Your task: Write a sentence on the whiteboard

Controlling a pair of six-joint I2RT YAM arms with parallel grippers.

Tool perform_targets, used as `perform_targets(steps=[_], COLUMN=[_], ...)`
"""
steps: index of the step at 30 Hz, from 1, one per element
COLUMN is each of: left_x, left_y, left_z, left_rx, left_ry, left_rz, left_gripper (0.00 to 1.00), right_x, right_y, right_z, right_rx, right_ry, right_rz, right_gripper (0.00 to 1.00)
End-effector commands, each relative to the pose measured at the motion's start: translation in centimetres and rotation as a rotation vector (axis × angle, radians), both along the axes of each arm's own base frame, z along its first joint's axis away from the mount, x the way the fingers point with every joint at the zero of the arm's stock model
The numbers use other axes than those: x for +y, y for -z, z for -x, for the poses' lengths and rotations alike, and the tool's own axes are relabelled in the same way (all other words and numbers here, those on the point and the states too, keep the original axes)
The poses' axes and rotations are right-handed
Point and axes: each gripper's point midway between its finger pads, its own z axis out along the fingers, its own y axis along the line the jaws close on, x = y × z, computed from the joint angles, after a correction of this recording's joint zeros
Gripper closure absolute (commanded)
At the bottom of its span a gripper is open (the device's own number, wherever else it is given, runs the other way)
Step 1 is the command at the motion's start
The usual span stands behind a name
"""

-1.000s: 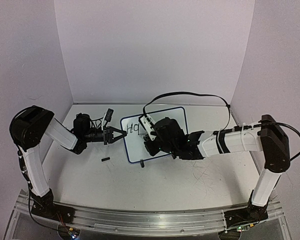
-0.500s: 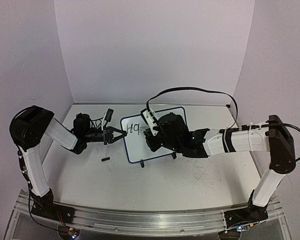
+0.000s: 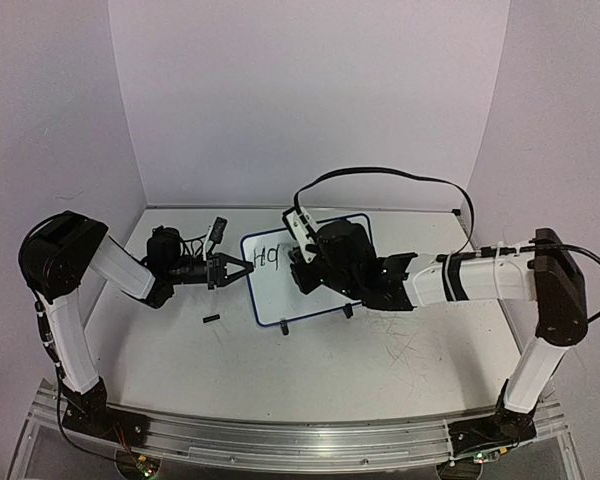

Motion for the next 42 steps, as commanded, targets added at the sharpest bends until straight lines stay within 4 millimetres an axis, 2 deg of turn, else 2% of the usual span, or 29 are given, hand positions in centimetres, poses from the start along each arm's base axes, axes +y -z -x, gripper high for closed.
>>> perform_targets(steps=[1,23,42], left_x=[-0.5,-0.5,-0.5], left_y=[1.2,1.1,1.1], left_z=[0.3,0.4,0.4], left_rx=[0.009,0.006,0.007], left_ry=[0.009,0.009,0.011], left_rz=[-0.043,-0.042,-0.042], left_gripper=[1.0,1.0,1.0], right_x=[0.6,0.8,-1.5], right_y=[-1.2,-0.5,-0.4], right_z=[-1.1,-1.8,-2.2], right_rx=[-0.034,-0.026,-0.039], right_ry=[0.02,0.027,0.132], right_rz=[-0.031,-0.03,-0.019], right_gripper=[1.0,1.0,1.0])
